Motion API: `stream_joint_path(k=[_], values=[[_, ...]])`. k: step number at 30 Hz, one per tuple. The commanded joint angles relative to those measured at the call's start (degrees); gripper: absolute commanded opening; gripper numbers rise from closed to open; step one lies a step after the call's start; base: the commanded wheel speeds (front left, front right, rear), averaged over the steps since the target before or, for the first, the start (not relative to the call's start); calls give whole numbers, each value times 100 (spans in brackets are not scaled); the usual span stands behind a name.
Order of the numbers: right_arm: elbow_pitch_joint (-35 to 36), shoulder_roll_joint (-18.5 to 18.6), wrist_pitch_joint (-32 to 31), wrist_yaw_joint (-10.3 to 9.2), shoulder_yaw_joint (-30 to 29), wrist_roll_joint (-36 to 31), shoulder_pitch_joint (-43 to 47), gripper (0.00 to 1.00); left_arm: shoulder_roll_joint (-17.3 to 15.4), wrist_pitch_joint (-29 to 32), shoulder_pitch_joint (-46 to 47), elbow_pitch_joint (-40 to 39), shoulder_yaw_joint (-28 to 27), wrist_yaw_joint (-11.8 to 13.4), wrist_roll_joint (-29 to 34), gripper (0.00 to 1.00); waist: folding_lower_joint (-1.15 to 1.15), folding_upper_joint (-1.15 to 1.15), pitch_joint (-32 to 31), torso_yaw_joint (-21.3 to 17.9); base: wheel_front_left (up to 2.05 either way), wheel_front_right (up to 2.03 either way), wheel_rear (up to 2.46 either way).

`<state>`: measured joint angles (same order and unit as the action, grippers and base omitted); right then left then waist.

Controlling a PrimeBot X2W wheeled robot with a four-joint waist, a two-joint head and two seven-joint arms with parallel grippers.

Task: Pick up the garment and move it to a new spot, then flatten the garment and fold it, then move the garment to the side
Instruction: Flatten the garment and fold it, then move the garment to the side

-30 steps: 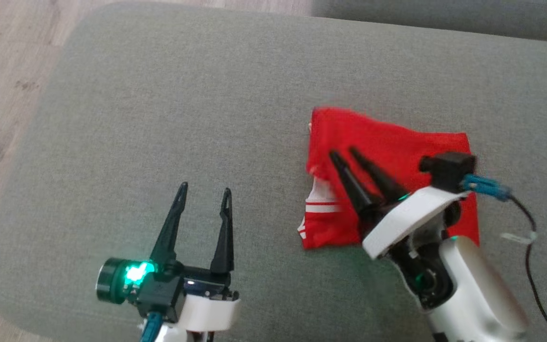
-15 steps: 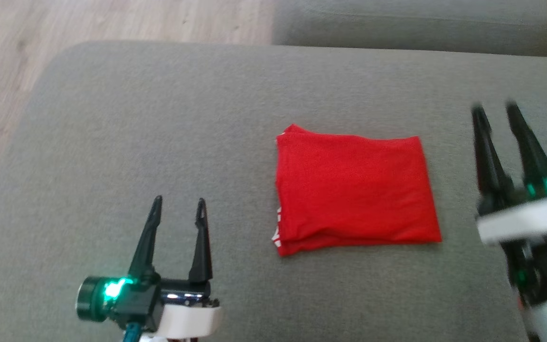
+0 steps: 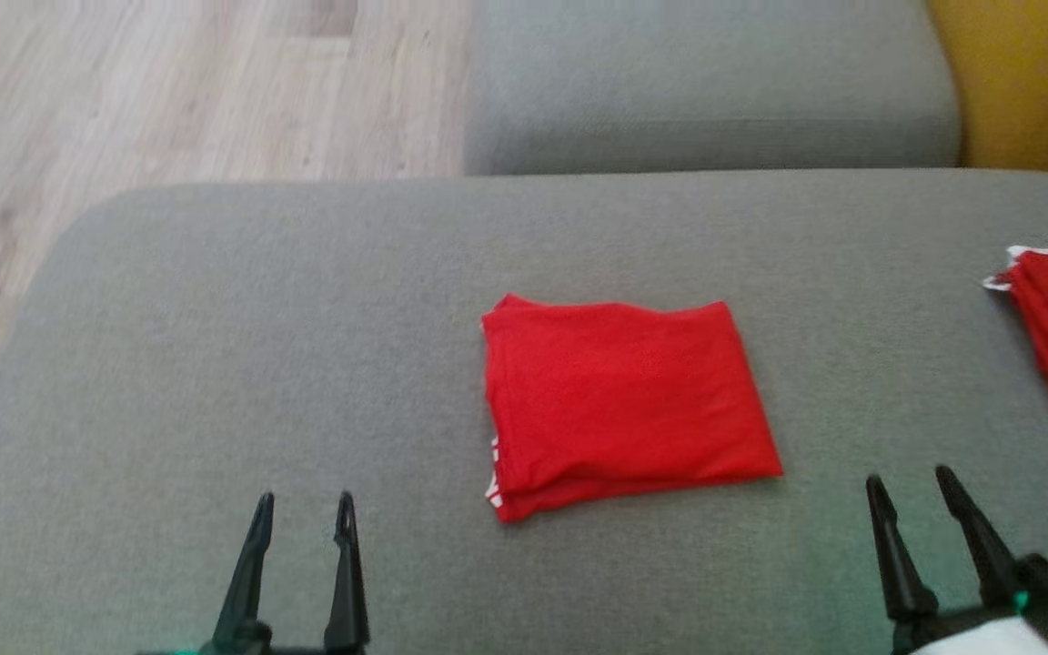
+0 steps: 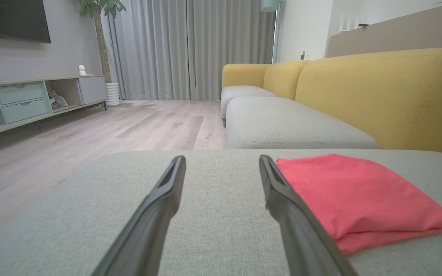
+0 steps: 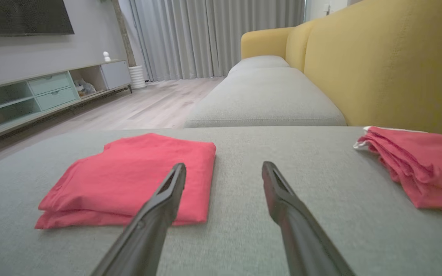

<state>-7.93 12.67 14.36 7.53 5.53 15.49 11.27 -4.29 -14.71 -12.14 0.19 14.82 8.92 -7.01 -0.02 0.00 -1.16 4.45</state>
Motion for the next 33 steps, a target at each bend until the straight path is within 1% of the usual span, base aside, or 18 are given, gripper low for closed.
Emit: stream_joint_path(k=[1,4,7,12,25,33], values=[[232,25,62,-4,9,-62,-102,100,36,-29,151,-166,-227,-59,30,100,2,0,-72,-76,0,0,0],[314,-97,62,-4,-27,-182,-26,100,46,-29,62,-175,-289,-122,45,100,2,0,-114,-107,0,0,0],[345,-127,62,-4,-1,-284,5,100,60,-29,28,-177,-336,-161,65,100,2,0,-134,-121,0,0,0],[363,-144,63,-4,-9,-346,15,100,88,-29,18,-163,-366,-193,81,100,2,0,-136,-118,0,0,0],[268,-156,63,-4,-35,-382,-20,100,128,-29,-12,-137,-391,-182,63,100,2,0,-132,-130,0,0,0],[150,-131,63,-4,61,-457,-120,100,136,-29,38,-97,-367,-216,28,100,2,0,-23,-86,0,0,0]])
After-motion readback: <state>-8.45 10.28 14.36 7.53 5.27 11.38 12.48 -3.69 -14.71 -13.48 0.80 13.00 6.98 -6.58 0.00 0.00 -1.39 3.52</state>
